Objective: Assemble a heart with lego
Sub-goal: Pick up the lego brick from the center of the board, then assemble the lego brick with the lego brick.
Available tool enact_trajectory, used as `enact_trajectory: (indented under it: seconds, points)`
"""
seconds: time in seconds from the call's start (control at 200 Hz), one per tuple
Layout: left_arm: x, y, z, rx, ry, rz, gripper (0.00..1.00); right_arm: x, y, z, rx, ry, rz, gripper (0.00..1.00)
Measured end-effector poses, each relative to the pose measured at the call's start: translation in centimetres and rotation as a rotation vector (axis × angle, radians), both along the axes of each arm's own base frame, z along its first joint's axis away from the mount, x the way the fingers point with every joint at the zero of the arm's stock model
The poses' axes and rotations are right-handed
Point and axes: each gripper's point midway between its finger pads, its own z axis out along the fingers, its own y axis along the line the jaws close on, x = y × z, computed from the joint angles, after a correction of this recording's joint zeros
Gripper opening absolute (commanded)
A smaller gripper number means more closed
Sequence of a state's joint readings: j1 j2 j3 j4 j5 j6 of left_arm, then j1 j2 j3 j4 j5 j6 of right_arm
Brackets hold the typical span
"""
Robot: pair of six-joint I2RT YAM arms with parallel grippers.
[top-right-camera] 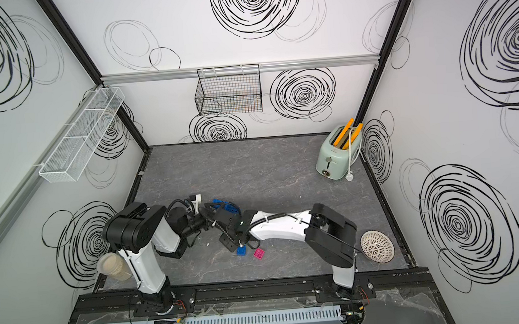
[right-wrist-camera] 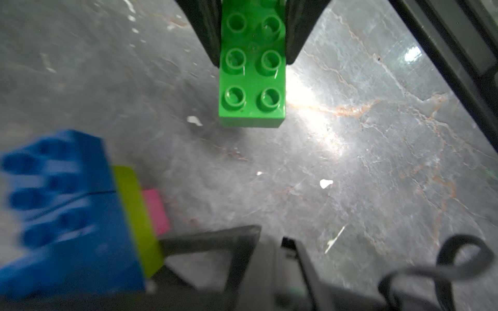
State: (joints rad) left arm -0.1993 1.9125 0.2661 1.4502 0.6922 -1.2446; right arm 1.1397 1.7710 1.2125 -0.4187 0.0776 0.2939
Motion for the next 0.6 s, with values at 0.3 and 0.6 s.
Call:
enact_trajectory:
  seconds: [0.3,0.6]
  points:
    - [-1.2,-3.1,0.0,-0.014,-0.009,-0.118,0.60,6.7,-6.6,5.0,0.040,-0.103,-0.082,0.29]
    - [-2.1,-5.2,-0.1,-0.030,-0.022,-0.213,0.60,5.9,-8.6,2.6,-0.033,-0.054,-0.001,0.29]
